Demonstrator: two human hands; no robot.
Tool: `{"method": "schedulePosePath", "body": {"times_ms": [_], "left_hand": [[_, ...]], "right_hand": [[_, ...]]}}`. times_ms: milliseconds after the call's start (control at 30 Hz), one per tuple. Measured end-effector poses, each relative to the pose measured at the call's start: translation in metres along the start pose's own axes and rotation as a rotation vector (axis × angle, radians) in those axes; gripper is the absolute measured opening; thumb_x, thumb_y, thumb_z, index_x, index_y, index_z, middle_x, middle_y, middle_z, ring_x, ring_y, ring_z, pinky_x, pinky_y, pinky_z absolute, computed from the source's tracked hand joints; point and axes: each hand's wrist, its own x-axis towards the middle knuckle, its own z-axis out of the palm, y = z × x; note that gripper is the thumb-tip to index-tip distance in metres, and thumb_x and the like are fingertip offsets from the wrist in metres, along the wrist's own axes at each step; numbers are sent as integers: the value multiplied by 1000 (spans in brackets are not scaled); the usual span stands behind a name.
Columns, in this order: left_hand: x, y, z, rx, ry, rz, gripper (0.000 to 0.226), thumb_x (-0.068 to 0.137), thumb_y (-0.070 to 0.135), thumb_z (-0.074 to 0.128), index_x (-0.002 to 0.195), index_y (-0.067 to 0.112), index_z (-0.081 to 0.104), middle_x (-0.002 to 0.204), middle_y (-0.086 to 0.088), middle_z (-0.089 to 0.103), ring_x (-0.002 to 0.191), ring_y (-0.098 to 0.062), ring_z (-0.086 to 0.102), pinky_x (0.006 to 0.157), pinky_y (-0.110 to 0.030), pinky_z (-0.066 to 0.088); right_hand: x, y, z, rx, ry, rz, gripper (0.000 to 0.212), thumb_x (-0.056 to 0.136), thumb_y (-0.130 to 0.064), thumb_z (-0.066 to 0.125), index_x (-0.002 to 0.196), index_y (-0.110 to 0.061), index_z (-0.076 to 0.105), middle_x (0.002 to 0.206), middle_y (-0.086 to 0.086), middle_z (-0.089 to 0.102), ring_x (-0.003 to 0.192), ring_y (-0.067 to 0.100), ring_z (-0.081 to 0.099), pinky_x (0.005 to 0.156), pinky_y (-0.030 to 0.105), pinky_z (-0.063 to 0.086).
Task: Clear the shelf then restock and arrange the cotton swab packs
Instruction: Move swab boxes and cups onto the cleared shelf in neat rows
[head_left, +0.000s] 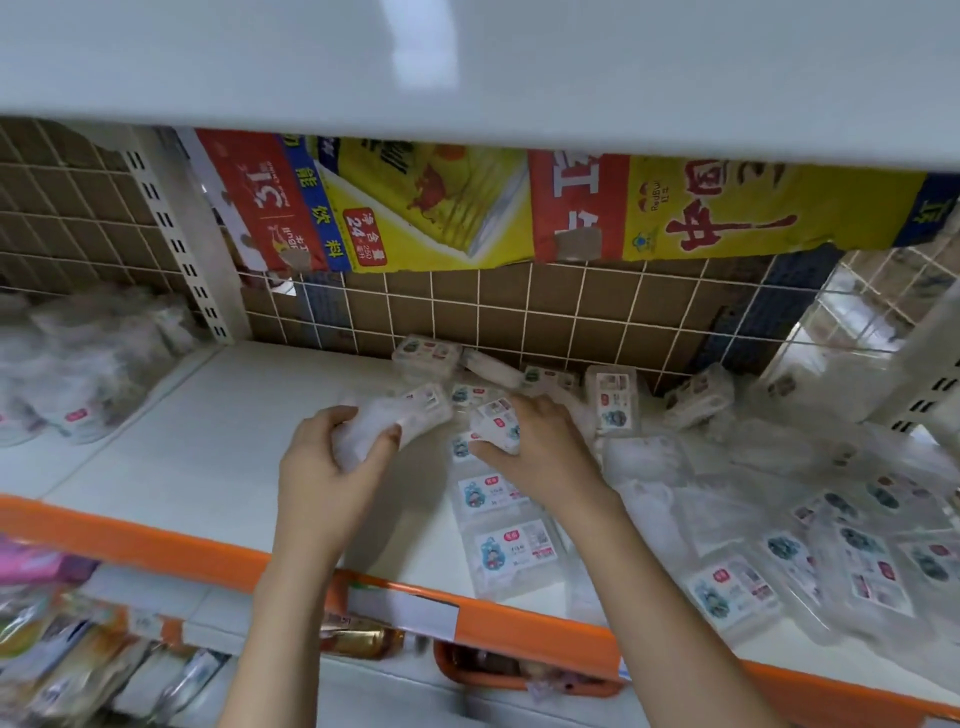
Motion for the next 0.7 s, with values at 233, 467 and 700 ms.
{"method": "schedulePosePath", "body": {"times_ms": [233,467,700], "left_hand": [[-8,-6,-9,58,-21,16,78,53,67,51,113,18,61,104,7,57,93,-6,50,79,-22,37],[6,-33,-29,112,-52,25,68,59,47,84,114,14,62,106,3,59,90,-8,51,75,-18,35],[68,-65,-75,18,-101,75,50,80,55,45,113,22,62,108,5,64,100,-10,55,79,-22,37]], "right_hand": [[1,-2,8,22,0,71,79,83,-53,61,144,-16,27,137,10,44,125,28,39,101,33,33],[-1,-32,9,267,203,85,66,83,-29,66,141,-17,36,136,9,42,125,25,38,102,30,32],[6,-102,36,384,275,93,54,85,-24,64,135,-21,44,134,5,42,125,21,38,103,29,30]]}}
